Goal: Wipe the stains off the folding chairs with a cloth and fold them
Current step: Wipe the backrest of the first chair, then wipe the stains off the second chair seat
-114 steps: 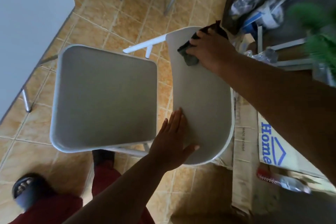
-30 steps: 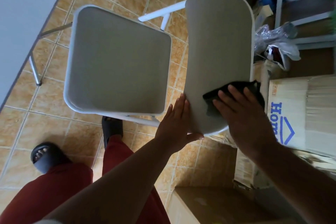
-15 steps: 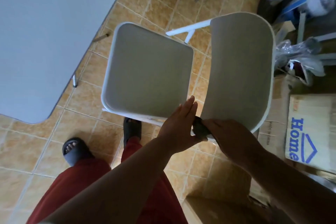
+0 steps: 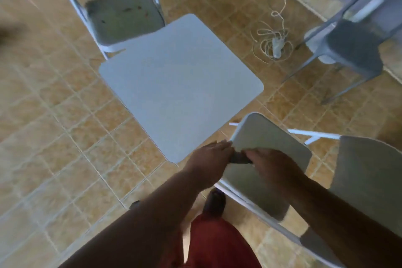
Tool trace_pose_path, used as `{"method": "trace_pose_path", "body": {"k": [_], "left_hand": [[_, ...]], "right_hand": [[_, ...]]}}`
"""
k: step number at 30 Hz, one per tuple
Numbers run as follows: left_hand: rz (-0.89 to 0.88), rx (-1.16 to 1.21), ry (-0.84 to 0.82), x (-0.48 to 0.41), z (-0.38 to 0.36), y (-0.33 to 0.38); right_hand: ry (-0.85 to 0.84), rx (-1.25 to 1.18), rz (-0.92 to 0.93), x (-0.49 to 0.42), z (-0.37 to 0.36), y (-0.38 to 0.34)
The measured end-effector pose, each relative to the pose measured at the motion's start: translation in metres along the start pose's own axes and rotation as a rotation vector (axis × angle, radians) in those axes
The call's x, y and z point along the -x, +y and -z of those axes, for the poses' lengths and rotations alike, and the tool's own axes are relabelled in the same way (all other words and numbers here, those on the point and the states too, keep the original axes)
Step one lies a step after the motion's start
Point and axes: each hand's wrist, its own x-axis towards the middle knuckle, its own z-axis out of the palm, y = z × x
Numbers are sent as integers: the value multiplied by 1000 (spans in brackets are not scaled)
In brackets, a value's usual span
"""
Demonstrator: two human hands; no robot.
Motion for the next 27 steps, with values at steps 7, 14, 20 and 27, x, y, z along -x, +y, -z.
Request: {"method": "trace_pose_path", "body": {"k": [7,14,20,27], "left_hand": [[232,-92,114,92,142,-113],[383,-145,146,168,254,-202],[468,-159,136,183,317,-277],[602,-171,152,164,397,-373]], "right_hand": [[100,114,214,-93,76,-165],[198,100,313,-160,115,-301],[220,63,350,-234,137,-367],[232,13,499,-367,179,-420]]}}
